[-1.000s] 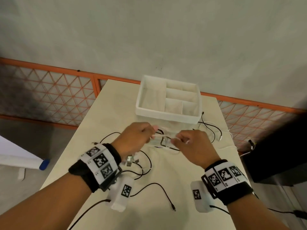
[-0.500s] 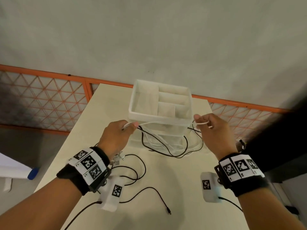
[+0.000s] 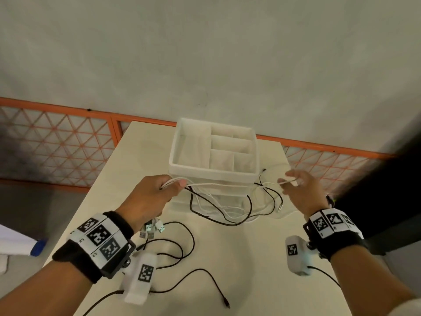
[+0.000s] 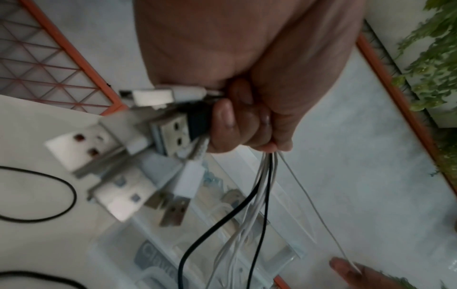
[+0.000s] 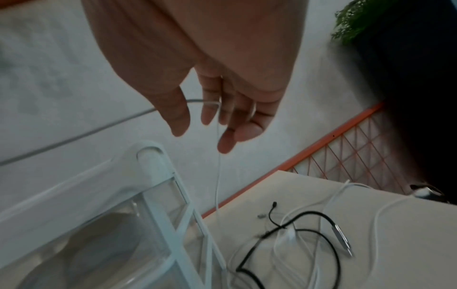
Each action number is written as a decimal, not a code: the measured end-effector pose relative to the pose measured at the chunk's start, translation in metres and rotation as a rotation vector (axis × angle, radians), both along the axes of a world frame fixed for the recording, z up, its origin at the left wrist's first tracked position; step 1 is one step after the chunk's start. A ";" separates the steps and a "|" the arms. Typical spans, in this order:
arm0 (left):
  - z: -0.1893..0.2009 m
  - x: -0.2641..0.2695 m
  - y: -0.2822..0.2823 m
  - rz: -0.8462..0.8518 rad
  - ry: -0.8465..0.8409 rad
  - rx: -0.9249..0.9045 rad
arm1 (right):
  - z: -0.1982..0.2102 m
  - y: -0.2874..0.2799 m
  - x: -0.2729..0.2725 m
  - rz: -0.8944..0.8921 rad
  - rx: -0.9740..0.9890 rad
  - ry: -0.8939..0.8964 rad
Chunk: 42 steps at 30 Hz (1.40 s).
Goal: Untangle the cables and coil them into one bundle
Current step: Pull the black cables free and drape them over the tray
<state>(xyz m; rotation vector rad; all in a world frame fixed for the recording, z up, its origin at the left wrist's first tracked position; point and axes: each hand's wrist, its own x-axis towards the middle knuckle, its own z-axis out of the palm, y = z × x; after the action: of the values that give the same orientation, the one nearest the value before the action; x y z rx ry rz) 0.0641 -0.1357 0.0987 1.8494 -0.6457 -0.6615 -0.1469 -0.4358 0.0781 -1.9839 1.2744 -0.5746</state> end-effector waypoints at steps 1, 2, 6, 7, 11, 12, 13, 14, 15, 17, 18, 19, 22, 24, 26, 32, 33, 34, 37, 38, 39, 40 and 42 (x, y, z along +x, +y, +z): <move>0.000 0.000 -0.001 -0.001 0.016 0.005 | 0.005 -0.002 0.003 0.011 -0.041 -0.016; -0.001 -0.001 -0.003 -0.002 0.033 0.008 | 0.007 -0.003 0.004 0.015 -0.089 -0.016; -0.001 -0.006 -0.008 -0.027 0.044 0.041 | -0.008 -0.003 0.002 0.107 -0.138 0.086; -0.002 -0.007 -0.008 -0.030 0.041 0.051 | -0.017 -0.003 -0.001 0.152 -0.082 0.149; -0.006 -0.013 -0.011 -0.041 -0.019 0.097 | -0.045 0.009 -0.010 0.368 0.142 0.538; -0.007 -0.015 -0.011 -0.037 -0.032 0.106 | -0.043 0.015 -0.010 0.398 0.150 0.540; -0.007 -0.016 -0.012 -0.033 -0.042 0.110 | -0.038 0.025 -0.010 0.426 0.133 0.490; -0.008 -0.018 -0.013 -0.039 -0.053 0.109 | -0.030 0.037 -0.007 0.467 0.123 0.400; -0.007 -0.021 -0.015 -0.063 -0.069 0.118 | -0.020 0.053 -0.003 0.525 0.150 0.286; 0.000 -0.028 -0.019 -0.149 -0.104 0.125 | 0.005 0.095 0.010 0.693 0.281 0.089; 0.003 -0.033 -0.022 -0.207 -0.116 0.114 | 0.010 0.114 0.018 0.766 0.338 0.072; 0.008 -0.039 -0.024 -0.268 -0.123 0.105 | 0.008 0.129 0.025 0.819 0.380 0.085; 0.014 -0.047 -0.023 -0.360 -0.169 0.088 | -0.025 0.141 0.036 0.786 0.444 0.219; 0.009 -0.040 -0.012 -0.283 -0.088 0.102 | -0.053 0.122 0.026 0.726 0.534 0.377; 0.002 -0.029 0.005 -0.242 0.004 0.186 | -0.067 0.094 0.013 0.688 0.502 0.489; -0.057 -0.030 0.027 -0.437 -0.202 0.637 | -0.078 0.065 0.008 0.303 -0.043 0.219; -0.066 -0.031 0.025 -0.384 -0.202 0.661 | -0.084 0.070 0.009 0.347 -0.004 0.226; -0.075 -0.031 0.024 -0.323 -0.217 0.682 | -0.091 0.077 0.009 0.406 0.042 0.255; -0.086 -0.029 0.020 -0.181 -0.248 0.646 | -0.109 0.099 0.002 0.556 0.101 0.254; -0.085 -0.028 0.019 -0.145 -0.217 0.608 | -0.112 0.108 0.001 0.598 0.099 0.215; -0.082 -0.027 0.019 -0.119 -0.185 0.565 | -0.115 0.118 0.003 0.650 0.092 0.184; -0.079 -0.025 0.018 -0.104 -0.158 0.529 | -0.117 0.129 0.006 0.720 0.084 0.174; -0.069 -0.020 0.017 -0.104 -0.139 0.464 | -0.117 0.154 0.019 0.888 0.053 0.223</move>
<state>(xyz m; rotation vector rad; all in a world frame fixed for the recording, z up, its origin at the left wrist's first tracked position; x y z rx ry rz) 0.0445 -0.1185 0.0296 2.3185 -0.7262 -0.8056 -0.1276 -0.2821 -0.0389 -2.3355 0.3995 0.1176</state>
